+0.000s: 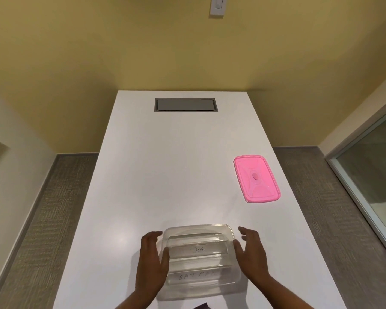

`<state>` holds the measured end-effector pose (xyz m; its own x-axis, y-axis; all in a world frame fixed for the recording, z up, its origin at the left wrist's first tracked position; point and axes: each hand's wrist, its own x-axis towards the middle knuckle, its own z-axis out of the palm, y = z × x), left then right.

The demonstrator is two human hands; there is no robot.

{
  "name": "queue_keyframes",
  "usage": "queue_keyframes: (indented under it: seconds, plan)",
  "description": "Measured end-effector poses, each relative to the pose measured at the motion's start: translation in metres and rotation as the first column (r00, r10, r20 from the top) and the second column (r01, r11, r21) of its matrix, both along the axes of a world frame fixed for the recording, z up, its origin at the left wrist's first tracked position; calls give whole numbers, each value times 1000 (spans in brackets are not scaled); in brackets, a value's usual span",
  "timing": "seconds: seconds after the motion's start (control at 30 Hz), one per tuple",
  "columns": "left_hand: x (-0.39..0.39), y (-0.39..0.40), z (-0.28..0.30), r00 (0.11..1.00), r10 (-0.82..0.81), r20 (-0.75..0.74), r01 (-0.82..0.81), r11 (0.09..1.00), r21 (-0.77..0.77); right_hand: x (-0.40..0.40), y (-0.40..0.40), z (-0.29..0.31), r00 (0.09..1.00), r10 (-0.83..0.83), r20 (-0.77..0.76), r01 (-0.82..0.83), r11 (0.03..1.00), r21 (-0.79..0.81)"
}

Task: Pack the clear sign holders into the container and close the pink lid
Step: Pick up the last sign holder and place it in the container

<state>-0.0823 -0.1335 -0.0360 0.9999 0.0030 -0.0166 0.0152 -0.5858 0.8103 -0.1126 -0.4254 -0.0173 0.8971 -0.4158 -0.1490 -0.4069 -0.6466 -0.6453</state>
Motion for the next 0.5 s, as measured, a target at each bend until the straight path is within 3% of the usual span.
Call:
queue_keyframes:
  seconds: [0.07, 0.17, 0.5]
  plan:
    - [-1, -4, -2, 974, 130, -185, -148, 985, -86, 2, 2, 1, 992, -45, -117, 61, 989, 131]
    - [1, -8, -4, 928, 169, -332, -200, 978, -59, 7, 7, 5, 985, -74, -157, 102, 979, 179]
    - [43, -14, -1, 946, 180, -268, -183, 983, 14, 44, 14, 13, 982, -66, -174, 84, 992, 95]
